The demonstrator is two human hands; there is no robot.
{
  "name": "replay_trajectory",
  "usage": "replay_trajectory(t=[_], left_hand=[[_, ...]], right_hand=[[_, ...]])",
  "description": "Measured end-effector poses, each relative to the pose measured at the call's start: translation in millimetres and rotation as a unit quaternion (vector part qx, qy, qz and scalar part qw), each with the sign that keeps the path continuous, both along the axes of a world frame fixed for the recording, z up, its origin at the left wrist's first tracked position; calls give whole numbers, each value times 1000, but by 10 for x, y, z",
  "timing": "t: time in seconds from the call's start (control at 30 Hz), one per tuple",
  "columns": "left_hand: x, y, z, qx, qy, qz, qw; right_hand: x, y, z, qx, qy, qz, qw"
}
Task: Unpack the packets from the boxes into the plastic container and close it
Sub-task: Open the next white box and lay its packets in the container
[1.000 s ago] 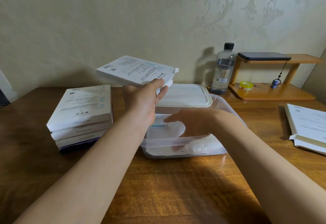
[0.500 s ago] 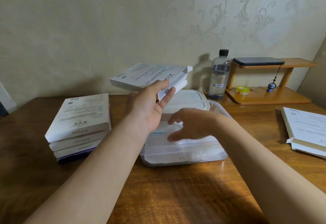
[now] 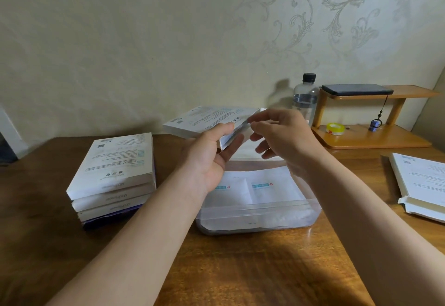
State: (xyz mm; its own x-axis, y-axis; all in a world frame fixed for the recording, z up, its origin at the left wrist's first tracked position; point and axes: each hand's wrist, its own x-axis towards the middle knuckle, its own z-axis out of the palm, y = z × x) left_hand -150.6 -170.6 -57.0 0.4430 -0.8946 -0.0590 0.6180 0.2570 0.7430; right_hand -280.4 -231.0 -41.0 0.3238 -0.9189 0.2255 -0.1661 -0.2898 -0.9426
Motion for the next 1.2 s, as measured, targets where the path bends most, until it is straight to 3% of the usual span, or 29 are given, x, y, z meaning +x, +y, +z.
replay_trajectory(t=[0.13,0.2,0.27,0.33,0.43,0.57,0.8,1.2], left_hand=[[4,-6,-8,-5,-7,-10,1000],[-1,-1,-8,-11,-16,-13,1000],[15,-7,-20,-14,-22,-12,1000],[33,-7,-22,-12,-18,-17,1000],[33,-12,-33,-13,-15,-31,999],[28,-18,-36,-4,-8,-46,999],[27,9,-6,42,-5,-55,998],[38,-37,-33,91,-35,-34,995]], right_hand=[[-5,-7,6,109,-60,45,991],[-1,-5,-4,116,-67,75,988],[-1,1,-30,60,-26,82,995],[-6,-18,-93,-73,99,66,990],[24,-90,-231,-274,276,23,921],[28,-118,-291,-388,345,-44,854],[36,-156,-327,-489,358,-76,792],[56,-106,-305,-498,371,-117,775]])
